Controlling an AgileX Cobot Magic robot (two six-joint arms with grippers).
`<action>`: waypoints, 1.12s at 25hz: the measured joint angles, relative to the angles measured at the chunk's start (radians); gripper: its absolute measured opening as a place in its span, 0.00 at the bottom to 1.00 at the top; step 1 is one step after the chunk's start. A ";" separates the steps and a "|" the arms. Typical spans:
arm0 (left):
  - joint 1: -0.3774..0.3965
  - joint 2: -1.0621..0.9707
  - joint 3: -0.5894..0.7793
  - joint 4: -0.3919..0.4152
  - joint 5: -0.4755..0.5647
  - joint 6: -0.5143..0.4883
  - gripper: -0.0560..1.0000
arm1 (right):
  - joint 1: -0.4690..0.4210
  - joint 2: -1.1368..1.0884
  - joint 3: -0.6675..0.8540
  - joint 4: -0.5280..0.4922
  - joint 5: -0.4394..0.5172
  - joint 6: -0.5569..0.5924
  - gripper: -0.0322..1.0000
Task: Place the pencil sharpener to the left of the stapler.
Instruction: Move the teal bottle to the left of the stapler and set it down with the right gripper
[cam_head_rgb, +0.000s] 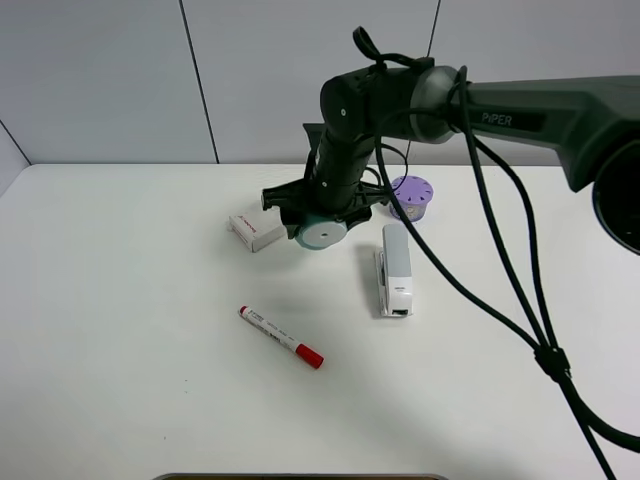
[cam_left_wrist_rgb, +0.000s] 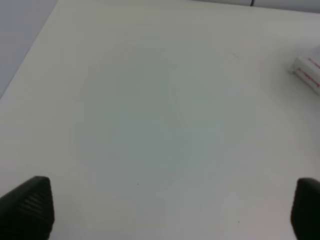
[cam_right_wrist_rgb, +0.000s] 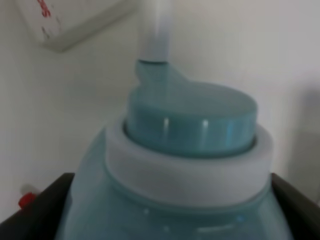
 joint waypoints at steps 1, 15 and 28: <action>0.000 0.000 0.000 0.000 0.000 0.000 0.95 | 0.005 0.008 0.000 0.002 0.000 0.000 0.69; 0.000 0.000 0.000 0.000 0.000 0.000 0.95 | 0.014 0.110 0.000 0.025 -0.016 0.007 0.69; 0.000 0.000 0.000 0.000 0.000 0.000 0.95 | 0.014 0.160 -0.003 0.044 -0.021 0.026 0.69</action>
